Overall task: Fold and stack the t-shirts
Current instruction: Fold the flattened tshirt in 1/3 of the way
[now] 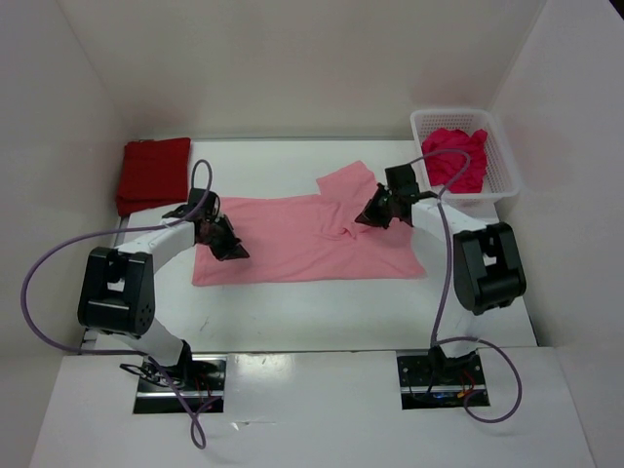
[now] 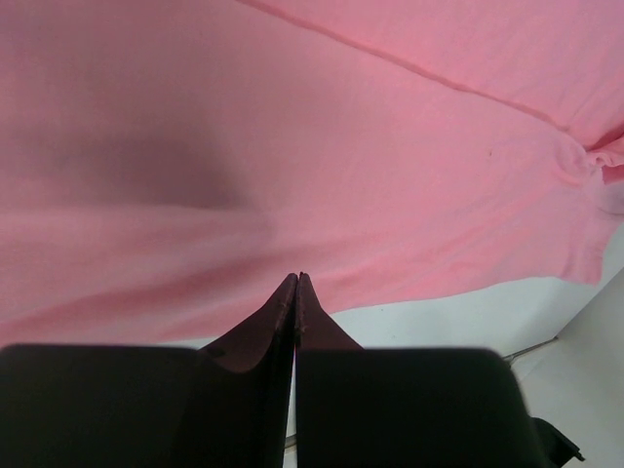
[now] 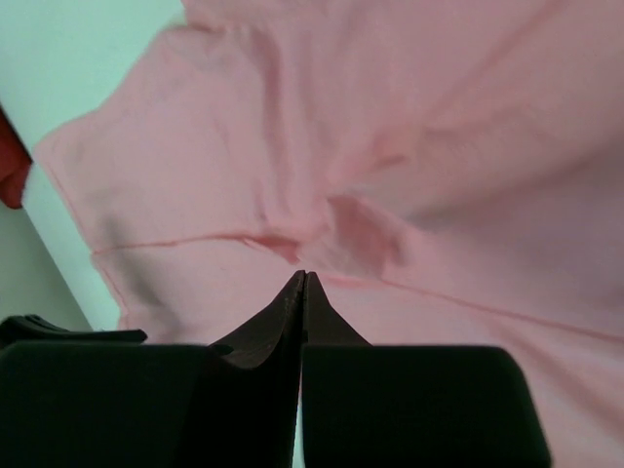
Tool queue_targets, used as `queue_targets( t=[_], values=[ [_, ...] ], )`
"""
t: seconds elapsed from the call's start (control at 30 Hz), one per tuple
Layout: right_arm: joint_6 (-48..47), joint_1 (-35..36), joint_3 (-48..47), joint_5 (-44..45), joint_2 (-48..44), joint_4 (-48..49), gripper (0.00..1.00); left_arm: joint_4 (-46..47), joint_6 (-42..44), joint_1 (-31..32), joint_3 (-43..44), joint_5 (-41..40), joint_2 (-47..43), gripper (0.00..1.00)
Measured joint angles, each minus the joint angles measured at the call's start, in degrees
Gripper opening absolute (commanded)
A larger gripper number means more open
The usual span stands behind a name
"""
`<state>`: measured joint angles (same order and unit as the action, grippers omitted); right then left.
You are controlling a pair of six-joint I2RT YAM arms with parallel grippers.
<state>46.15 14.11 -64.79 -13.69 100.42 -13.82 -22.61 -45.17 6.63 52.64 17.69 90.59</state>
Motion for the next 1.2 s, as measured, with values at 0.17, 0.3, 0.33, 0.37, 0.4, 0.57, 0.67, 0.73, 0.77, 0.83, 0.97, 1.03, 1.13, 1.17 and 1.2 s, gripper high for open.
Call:
queue_targets(
  t=[0.17,0.3,0.33,0.37,0.4,0.57,0.67,0.73,0.77,0.83,0.97,1.03,1.13,1.17,1.2],
  values=[
    [-1.0,0.0,6.3,1.2,-2.6,-0.3,0.00,0.0,0.0,0.7,0.0,0.0,0.0,0.03],
    [-1.7,0.0,6.8,2.8,0.5,-0.4,0.00,0.0,0.0,0.8,0.0,0.0,0.4,0.03],
    [-1.9,0.0,6.5,3.0,1.5,-0.4,0.00,0.1,0.0,0.8,0.0,0.0,0.7,0.03],
    [-2.2,0.0,6.1,3.3,2.5,-0.4,0.00,0.1,0.0,0.8,0.0,0.0,1.0,0.03],
    [-2.3,0.0,5.7,3.7,3.4,-0.3,0.00,0.1,0.0,0.8,0.0,0.0,1.3,0.03],
    [-2.9,-0.3,1.5,5.4,6.6,-0.2,0.00,0.1,0.0,0.8,-0.3,-0.4,1.7,0.03],
    [-3.2,-0.3,-1.1,6.0,8.9,0.1,0.00,0.3,0.1,0.8,-0.5,-0.7,1.7,0.03],
    [-3.2,-0.3,-2.9,5.8,10.3,0.2,0.00,0.1,0.2,0.8,-0.7,-1.0,1.7,0.03],
    [-3.3,-0.3,-4.0,5.8,11.1,0.2,0.00,0.0,0.2,0.7,-0.7,-1.2,1.7,0.03],
    [-3.4,-0.4,-7.3,5.5,13.5,0.2,0.00,-0.2,0.3,0.4,-0.7,-1.4,1.7,0.03],
    [-2.9,-0.7,-16.9,2.6,18.9,0.0,0.00,-1.4,1.4,-0.1,-0.8,-2.1,1.7,0.03],
    [-2.4,-0.8,-18.6,0.7,18.8,0.5,0.00,-1.9,1.5,-0.2,-0.8,-2.4,1.6,0.03],
    [-1.9,-0.8,-17.2,-0.8,15.6,1.3,0.00,-2.3,1.6,-0.3,-0.8,-2.5,0.9,0.03],
    [-1.8,-0.8,-15.2,-0.9,13.4,1.8,0.00,-2.4,1.6,-0.3,-0.8,-2.5,0.6,0.03],
    [-1.6,-0.8,-13.0,-0.9,11.2,2.0,0.00,-2.4,1.6,-0.3,-0.8,-2.5,0.4,0.03]
  ],
)
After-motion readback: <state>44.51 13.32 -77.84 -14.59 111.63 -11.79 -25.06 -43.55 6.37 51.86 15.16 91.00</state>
